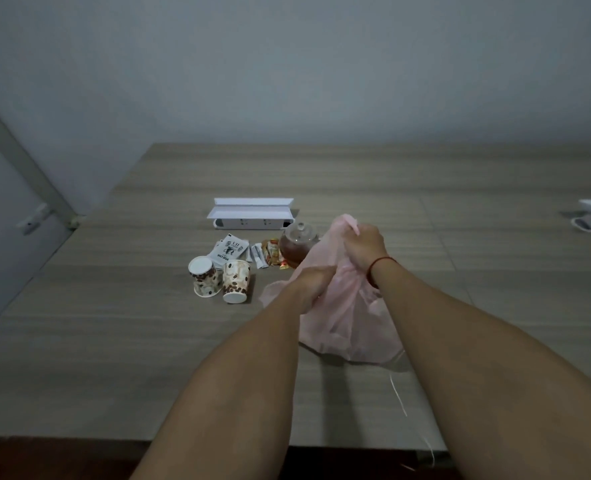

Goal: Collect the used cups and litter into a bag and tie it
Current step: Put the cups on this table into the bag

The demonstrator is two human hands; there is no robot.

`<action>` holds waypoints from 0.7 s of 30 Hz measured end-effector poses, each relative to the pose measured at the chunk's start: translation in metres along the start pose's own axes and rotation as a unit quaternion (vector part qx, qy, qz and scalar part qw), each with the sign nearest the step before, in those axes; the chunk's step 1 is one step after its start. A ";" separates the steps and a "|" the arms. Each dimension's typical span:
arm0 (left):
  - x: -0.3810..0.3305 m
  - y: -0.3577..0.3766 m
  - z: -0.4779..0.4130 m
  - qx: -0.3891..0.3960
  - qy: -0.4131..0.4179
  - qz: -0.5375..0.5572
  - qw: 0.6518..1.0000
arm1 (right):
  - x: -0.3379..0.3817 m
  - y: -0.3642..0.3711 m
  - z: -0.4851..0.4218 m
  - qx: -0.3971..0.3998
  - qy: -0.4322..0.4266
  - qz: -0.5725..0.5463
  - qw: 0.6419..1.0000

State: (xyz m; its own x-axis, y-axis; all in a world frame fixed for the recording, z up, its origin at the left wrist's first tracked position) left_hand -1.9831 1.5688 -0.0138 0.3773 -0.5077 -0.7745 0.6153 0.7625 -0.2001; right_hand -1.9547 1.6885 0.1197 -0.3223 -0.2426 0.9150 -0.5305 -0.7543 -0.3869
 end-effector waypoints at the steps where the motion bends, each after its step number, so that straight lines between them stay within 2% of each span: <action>1: 0.000 0.002 0.006 0.003 -0.007 -0.018 1.000 | -0.001 -0.002 0.000 -0.002 0.001 0.002 1.000; 4: -0.011 -0.001 0.030 -0.008 -0.001 -0.031 0.999 | -0.007 0.004 0.003 0.005 0.021 -0.035 0.999; 9: 0.009 0.015 -0.019 0.037 -0.010 0.062 0.997 | -0.009 0.023 0.004 0.056 0.039 -0.090 0.994; 13: 0.014 0.015 -0.015 0.037 -0.030 0.020 0.999 | -0.007 0.026 0.002 0.076 0.035 -0.115 0.990; 17: 0.001 -0.001 0.018 0.012 -0.030 -0.018 0.999 | -0.013 0.030 -0.002 0.080 0.052 -0.120 0.988; 21: 0.004 -0.010 0.024 0.038 -0.016 0.028 0.999 | -0.027 0.057 -0.008 0.107 0.081 -0.087 0.987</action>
State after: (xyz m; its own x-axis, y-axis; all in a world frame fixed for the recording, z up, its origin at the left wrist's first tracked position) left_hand -1.9712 1.5491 0.0001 0.4347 -0.4785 -0.7629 0.6422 0.7586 -0.1099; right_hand -1.9830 1.6568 0.0721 -0.3722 -0.0108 0.9281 -0.4171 -0.8913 -0.1776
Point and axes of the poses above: each hand's wrist, its own z-axis away from the middle knuckle, its own y-axis out of the palm, x = y × z, the point moved 10 cm from there along -z, towards the middle knuckle, and after that the axes turned 9 degrees about -z, right-handed, at the moved point
